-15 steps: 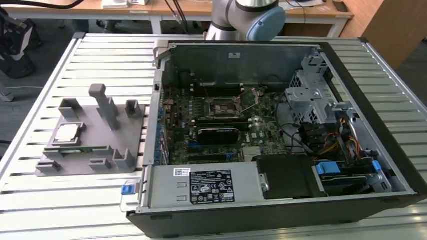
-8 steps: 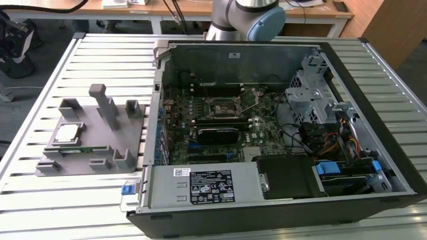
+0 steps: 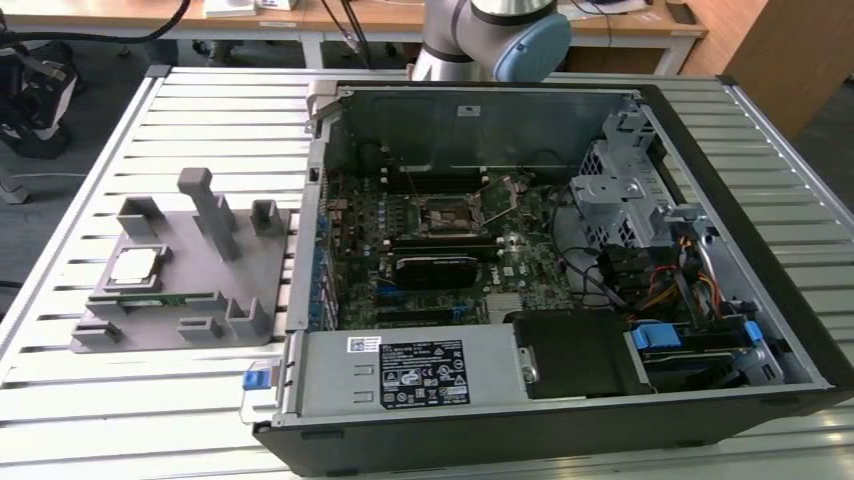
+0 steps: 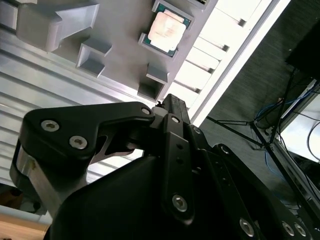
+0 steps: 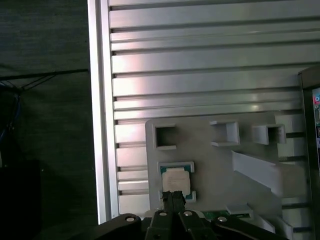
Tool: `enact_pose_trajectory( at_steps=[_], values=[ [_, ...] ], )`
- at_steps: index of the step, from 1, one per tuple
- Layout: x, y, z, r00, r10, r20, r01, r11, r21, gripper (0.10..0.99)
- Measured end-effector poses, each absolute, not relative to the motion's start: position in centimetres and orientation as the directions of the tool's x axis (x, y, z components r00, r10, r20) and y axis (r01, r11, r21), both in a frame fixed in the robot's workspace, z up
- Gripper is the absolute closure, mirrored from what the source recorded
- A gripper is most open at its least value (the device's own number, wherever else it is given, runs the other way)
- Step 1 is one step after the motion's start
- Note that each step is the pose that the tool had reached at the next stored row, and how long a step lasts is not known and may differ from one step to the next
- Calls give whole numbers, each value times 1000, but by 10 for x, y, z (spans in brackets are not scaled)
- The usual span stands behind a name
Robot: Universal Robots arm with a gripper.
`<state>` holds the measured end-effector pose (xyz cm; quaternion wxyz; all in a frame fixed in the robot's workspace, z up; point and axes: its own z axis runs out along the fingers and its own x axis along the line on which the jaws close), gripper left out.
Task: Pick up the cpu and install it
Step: 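Pick up the cpu and move it towards the insertion slot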
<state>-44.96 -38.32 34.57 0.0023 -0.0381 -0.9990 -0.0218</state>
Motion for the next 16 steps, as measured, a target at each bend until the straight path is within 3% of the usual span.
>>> enact_pose_trajectory(
  at_steps=[9,11,12,13,16],
  values=[
    [-449,-385,330,-999,48,10,48,998,44,973],
    [-449,-385,326,-999,47,10,47,998,44,922],
    [-449,-385,324,-999,46,10,47,998,44,855],
    [-449,-385,322,-999,45,10,46,998,44,855],
    [-449,-386,317,-999,43,10,44,998,45,678]
  ],
)
